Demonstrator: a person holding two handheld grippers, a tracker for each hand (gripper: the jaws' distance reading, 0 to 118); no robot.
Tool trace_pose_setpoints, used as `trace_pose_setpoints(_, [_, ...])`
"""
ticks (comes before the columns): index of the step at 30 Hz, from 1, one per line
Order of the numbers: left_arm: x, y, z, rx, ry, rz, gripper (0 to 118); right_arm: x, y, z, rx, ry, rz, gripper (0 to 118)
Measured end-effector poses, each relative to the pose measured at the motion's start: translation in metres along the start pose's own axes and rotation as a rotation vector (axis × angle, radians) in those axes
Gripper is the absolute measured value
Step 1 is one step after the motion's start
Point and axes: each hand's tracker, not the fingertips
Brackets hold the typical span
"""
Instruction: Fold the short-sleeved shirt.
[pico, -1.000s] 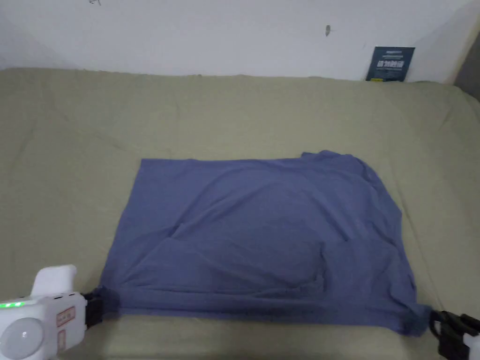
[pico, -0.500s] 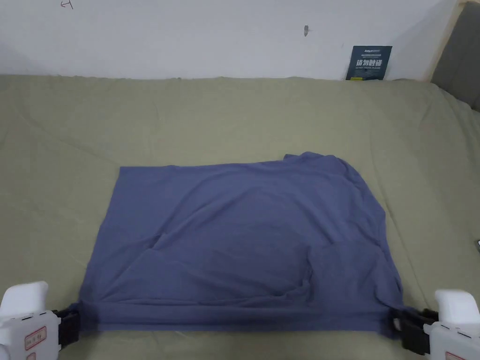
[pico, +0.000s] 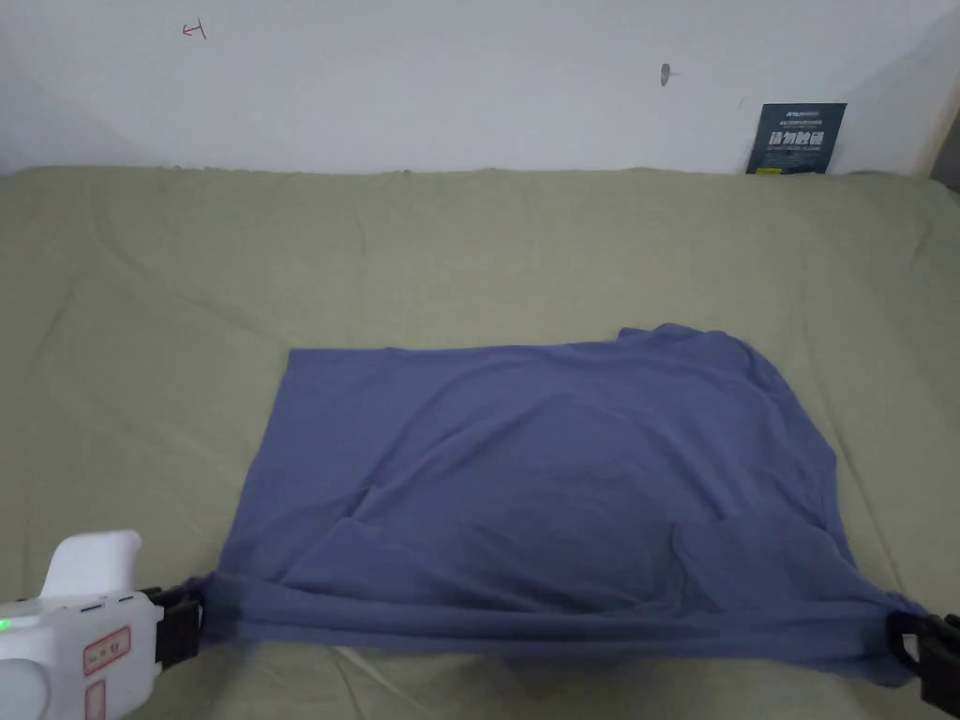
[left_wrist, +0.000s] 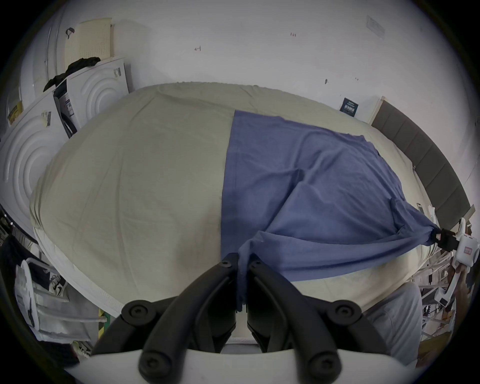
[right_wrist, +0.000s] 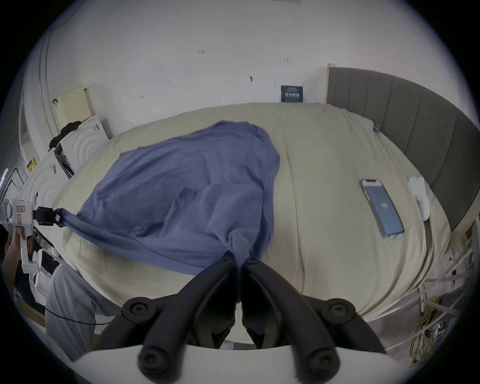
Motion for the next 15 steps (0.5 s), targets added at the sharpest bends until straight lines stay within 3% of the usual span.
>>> trace_pose_setpoints(7, [0.005,0.06,-0.016,0.042,-0.012,-0.014,2,0.001,0.063,-0.017,0.052,-0.016,0.037,4])
trace_pose_setpoints(15, [0.01,0.116,-0.071,0.021,0.007,0.006,2,0.018,0.127,-0.088,0.005,-0.038,0.025,4])
